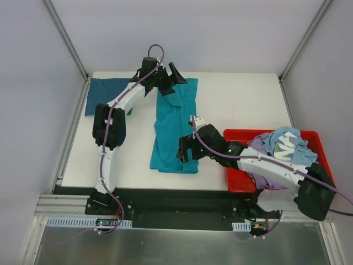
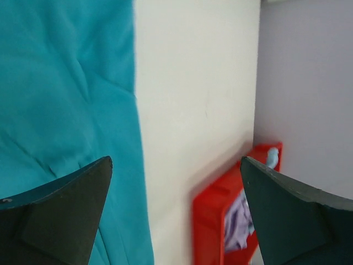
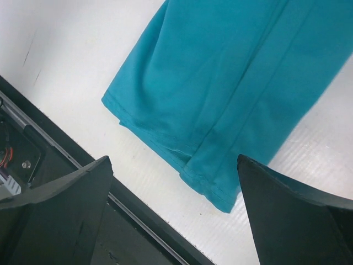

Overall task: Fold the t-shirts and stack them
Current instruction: Rotate the tshirt 90 degrees, then grab the bottom of the folded rectangular tshirt with both arms

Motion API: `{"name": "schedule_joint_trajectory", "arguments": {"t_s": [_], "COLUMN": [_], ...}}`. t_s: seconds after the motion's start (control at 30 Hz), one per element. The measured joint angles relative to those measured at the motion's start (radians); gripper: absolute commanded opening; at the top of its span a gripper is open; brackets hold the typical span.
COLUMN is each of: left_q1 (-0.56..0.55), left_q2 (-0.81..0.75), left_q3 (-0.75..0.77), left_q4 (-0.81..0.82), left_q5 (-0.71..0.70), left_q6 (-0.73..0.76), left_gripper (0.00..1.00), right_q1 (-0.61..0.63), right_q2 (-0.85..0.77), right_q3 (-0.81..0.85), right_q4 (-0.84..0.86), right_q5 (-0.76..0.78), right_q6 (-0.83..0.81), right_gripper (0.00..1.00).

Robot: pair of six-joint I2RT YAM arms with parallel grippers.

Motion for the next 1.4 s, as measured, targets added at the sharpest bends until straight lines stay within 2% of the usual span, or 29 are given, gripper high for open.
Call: {"name": "schedule_joint_trajectory", "arguments": {"t_s": [0.13, 0.33, 0.4, 0.47, 0.63, 0.83, 0.9, 1.1, 1.4], "left_q1": [-0.015, -0.061, -0.081, -0.095, -0.098, -0.099, -0.099, -0.099, -0.099], "left_q2": [-0.275, -0.739, -0.857, -0.922, -0.988, -1.041, -1.043, -1.051, -1.154], "left_q3": [-0.245, -0.802, -0.992, -1.132, -1.357, -1.442, -1.442, -1.451, -1.471], "left_q4": [0.011, 0.022, 0.011, -0.011, -0.035, -0.048, -0.047, -0.075, -0.109], "left_q5": [0.043, -0.003, -0.032, -0.050, -0.055, -0.103, -0.120, -0.134, -0.135], "left_q6": [0.075, 0.163, 0.174, 0.179, 0.156, 0.133, 0.129, 0.130, 0.130], "left_gripper": [0.99, 0.99, 0.95, 0.88, 0.75, 0.58, 0.55, 0.56, 0.56], "right_q1": [0.000, -0.001, -0.002, -0.003, -0.005, -0.006, -0.006, -0.009, -0.014], "right_q2": [-0.077, -0.170, -0.176, -0.175, -0.146, -0.132, -0.127, -0.125, -0.105], "right_q3": [-0.039, -0.119, -0.130, -0.133, -0.135, -0.175, -0.176, -0.193, -0.215], "right_q4": [-0.023, -0.085, -0.103, -0.116, -0.122, -0.116, -0.115, -0.104, -0.099], "right_q5": [0.064, 0.153, 0.167, 0.174, 0.179, 0.179, 0.177, 0.174, 0.157], "right_q6": [0.008, 0.019, 0.021, 0.022, 0.046, 0.075, 0.080, 0.107, 0.138], "right_gripper": [0.98, 0.99, 0.99, 0.99, 0.98, 0.98, 0.98, 0.99, 0.98]}}
